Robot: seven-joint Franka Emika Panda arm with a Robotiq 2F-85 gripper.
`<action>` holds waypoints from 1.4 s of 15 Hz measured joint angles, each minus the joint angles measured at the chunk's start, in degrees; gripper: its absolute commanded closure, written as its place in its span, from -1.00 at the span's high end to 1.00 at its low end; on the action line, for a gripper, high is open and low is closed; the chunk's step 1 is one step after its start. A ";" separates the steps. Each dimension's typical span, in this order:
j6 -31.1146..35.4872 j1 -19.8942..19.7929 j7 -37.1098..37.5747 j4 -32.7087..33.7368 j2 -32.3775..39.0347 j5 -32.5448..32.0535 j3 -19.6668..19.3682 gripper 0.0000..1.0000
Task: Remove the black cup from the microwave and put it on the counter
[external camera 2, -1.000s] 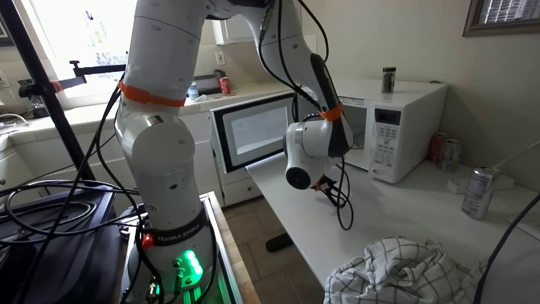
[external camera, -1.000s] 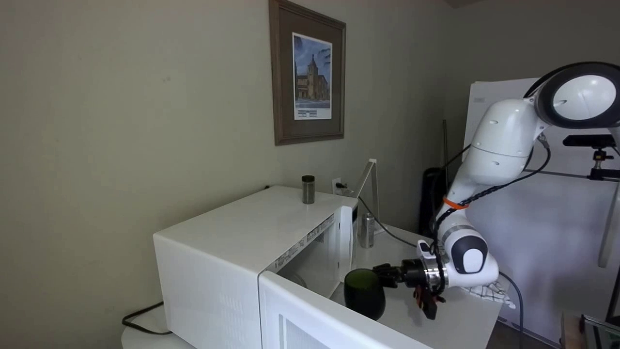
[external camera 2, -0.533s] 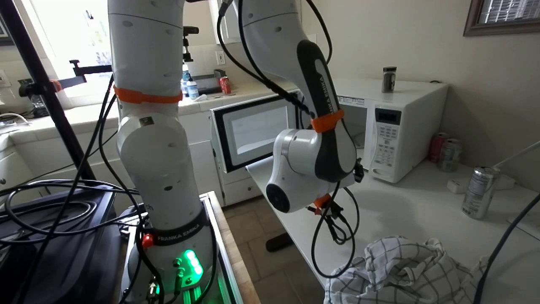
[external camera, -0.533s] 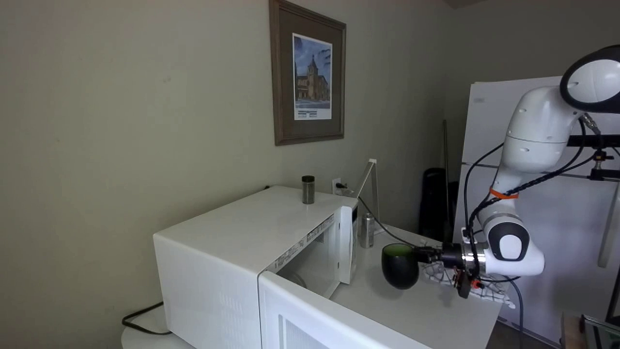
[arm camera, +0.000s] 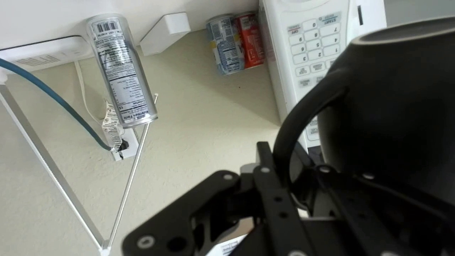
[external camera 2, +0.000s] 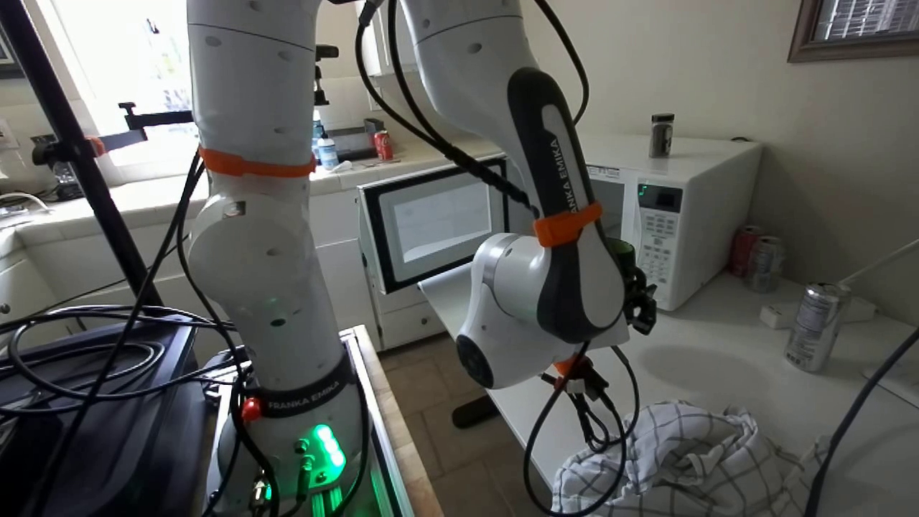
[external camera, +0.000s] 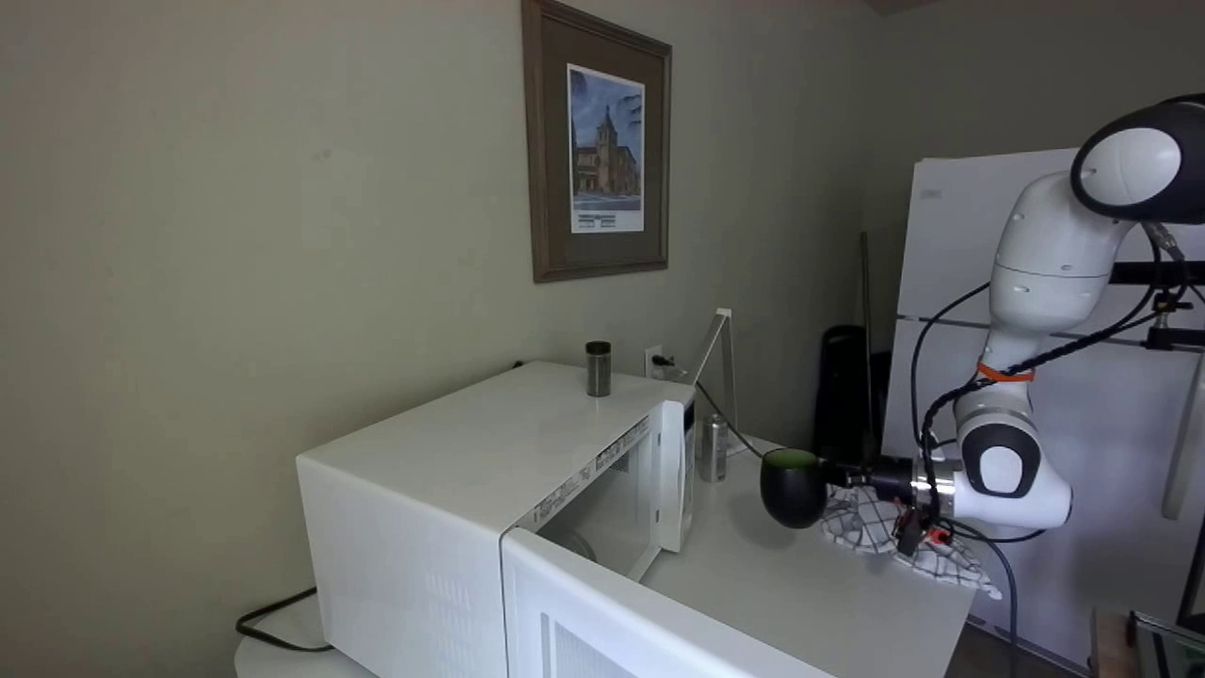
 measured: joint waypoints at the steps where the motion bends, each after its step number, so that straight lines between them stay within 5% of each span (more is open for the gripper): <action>1: 0.00 0.00 0.00 0.00 0.00 0.00 0.04 -0.91; 7: 0.27 -3.48 0.02 0.79 0.92 0.00 2.05 -0.91; 14: 5.99 -10.64 -0.01 5.47 1.24 0.00 -1.67 -0.91; 17: 10.77 -9.36 -0.01 7.98 1.25 -0.03 -5.61 -0.91; 21: 16.24 -1.86 -0.01 11.88 1.85 -0.09 -12.95 -0.91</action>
